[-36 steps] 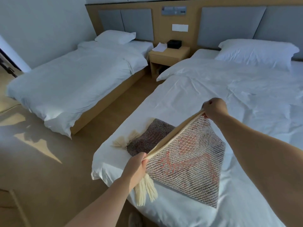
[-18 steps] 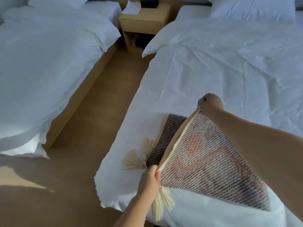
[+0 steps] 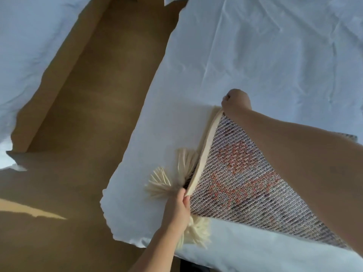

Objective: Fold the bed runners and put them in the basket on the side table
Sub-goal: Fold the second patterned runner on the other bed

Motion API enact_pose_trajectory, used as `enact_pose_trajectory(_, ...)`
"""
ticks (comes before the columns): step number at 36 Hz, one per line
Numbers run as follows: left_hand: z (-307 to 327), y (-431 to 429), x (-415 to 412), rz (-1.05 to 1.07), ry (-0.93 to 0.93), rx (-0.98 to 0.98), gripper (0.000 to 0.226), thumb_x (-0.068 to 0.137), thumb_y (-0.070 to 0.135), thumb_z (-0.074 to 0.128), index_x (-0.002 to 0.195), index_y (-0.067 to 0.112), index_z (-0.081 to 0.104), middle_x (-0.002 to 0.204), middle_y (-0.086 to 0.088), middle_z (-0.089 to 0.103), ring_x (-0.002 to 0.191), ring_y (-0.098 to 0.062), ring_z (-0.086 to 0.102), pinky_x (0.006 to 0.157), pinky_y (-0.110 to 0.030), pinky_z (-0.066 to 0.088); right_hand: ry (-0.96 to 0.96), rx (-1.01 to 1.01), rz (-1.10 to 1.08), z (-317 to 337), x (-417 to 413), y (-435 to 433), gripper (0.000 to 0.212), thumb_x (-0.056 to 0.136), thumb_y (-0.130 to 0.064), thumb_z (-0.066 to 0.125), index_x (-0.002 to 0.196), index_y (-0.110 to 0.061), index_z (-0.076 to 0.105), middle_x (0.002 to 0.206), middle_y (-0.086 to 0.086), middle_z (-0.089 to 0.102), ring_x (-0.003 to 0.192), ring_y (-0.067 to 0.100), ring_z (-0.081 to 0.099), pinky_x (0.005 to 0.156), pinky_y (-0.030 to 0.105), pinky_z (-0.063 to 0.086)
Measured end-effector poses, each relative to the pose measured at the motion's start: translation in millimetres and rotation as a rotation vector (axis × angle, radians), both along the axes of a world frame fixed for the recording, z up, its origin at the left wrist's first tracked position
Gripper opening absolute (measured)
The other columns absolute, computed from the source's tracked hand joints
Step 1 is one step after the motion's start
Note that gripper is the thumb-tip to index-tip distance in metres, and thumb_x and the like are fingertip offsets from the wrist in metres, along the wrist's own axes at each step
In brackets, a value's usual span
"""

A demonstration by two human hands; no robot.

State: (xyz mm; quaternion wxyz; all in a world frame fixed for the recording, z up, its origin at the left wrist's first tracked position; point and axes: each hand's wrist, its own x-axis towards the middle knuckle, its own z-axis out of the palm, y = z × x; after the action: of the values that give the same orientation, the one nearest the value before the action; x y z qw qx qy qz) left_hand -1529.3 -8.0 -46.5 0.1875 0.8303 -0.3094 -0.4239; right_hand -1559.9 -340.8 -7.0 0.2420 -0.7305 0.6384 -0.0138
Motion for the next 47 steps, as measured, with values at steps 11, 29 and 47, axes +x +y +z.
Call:
enact_pose_trajectory(11,-17.1,-13.0,-7.9,-0.049,-0.432,-0.153,0.031,0.073,0.009,0.070,0.099,0.014,0.054,0.091,-0.006,0.062,0.084,-0.027,0.059,0.070,-0.040,0.053,-0.094,0.033,0.159,-33.0,-2.2,26.4,0.030,0.100,-0.027,0.040,0.095,-0.006,0.059,0.094,0.008,0.057,0.081,0.026,0.056,0.064,0.032,0.043)
enact_pose_trajectory(29,-47.7,-110.5,-109.1,-0.617,-0.590,-0.110,0.076,0.092,0.055,0.025,0.147,0.003,0.021,0.155,-0.021,0.019,0.144,-0.037,0.013,0.115,-0.056,0.006,0.356,-0.122,0.479,-87.4,-204.7,12.9,0.076,0.096,-0.061,0.010,0.153,-0.012,-0.003,0.161,0.008,-0.011,0.147,0.021,-0.012,0.119,0.039,-0.009)
enact_pose_trajectory(47,-55.8,-161.7,-268.5,-0.852,-0.618,-0.169,0.079,0.092,0.058,0.022,0.149,0.005,0.015,0.158,-0.016,0.010,0.146,-0.033,0.004,0.116,-0.055,0.004,0.356,-0.066,0.123,-86.8,-419.8,-8.0,0.080,0.094,-0.060,0.014,0.152,-0.007,-0.004,0.160,0.012,-0.011,0.148,0.026,-0.011,0.120,0.040,-0.005)
